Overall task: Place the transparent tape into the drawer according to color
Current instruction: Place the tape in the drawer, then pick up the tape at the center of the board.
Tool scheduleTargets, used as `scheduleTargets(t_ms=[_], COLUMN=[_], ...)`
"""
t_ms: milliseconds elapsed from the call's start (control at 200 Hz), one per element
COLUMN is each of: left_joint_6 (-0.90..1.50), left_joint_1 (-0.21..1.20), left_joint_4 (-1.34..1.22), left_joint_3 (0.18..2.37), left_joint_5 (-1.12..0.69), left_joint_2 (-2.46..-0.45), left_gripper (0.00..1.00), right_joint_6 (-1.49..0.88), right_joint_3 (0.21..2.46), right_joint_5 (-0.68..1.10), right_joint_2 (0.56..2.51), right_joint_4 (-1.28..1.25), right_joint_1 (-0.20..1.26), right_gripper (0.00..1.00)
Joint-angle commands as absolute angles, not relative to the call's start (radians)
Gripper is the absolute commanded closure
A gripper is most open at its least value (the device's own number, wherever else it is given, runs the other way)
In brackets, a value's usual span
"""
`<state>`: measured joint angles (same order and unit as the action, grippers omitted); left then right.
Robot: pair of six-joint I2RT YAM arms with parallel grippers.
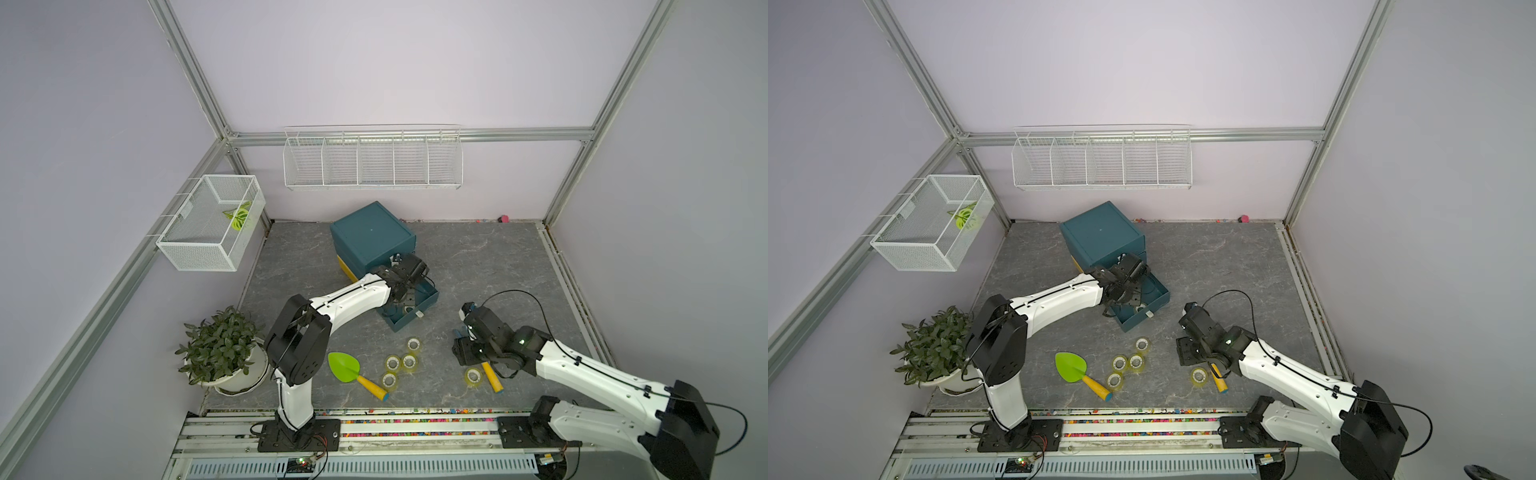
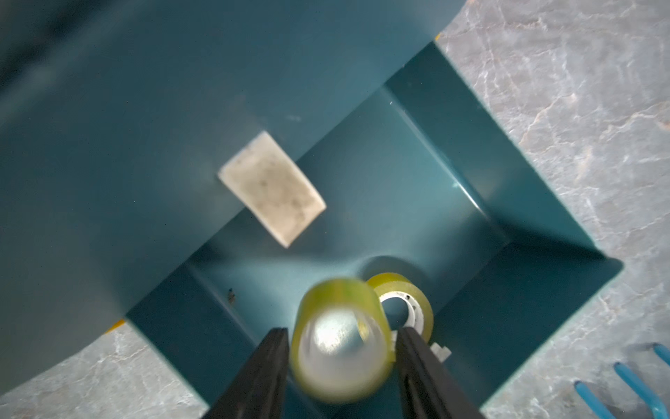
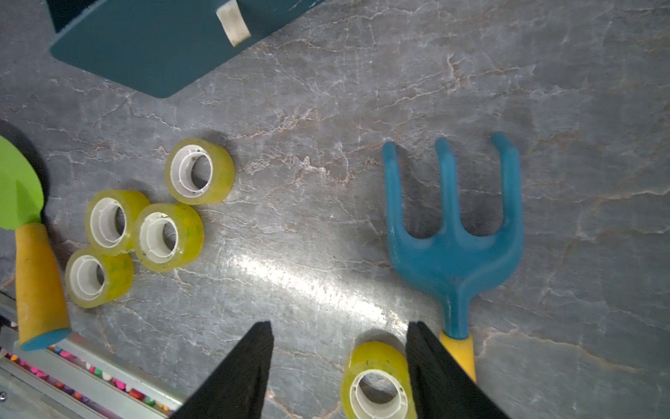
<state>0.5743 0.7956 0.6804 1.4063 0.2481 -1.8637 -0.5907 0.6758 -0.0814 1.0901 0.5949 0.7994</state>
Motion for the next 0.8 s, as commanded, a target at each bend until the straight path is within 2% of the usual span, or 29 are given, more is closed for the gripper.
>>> scheduleTargets(t_ms=[0, 90, 290, 510, 795], left_joint_6=[0.587, 0.592, 0.592, 0.583, 0.529], left_joint_1=[0.781, 0.781, 0.781, 0.784, 0.780], left_joint_4=[0.696, 0.704, 0.713, 0.727, 0.759], left_joint_3=[1.427, 1.425, 1.412, 1.332, 1.225], left_joint_5=[0.238, 0.237, 0.215, 0.208, 0.337], left_joint_2=[-1.875, -1.861, -1.778, -1.584, -1.331], left_gripper=[0.39, 0.30, 0.19, 0.00, 0.00], right_joint_6=[-0.601, -0.603, -0.603, -0.621, -0.686], right_joint_3=[0.661, 0.659, 0.674, 0.682, 0.648], right_joint_5=[-0.080, -0.080, -0.083, -0.086, -0.017], right_joint_2=[1.078, 1.073, 1.073, 1.066, 1.112], right_joint_4=[0.602, 0.604, 0.635, 0.699, 0.769], right_joint_1=[0.807, 0.807, 0.807, 0.807, 0.807], right_gripper=[0.36, 0.36, 0.36, 0.36, 0.38])
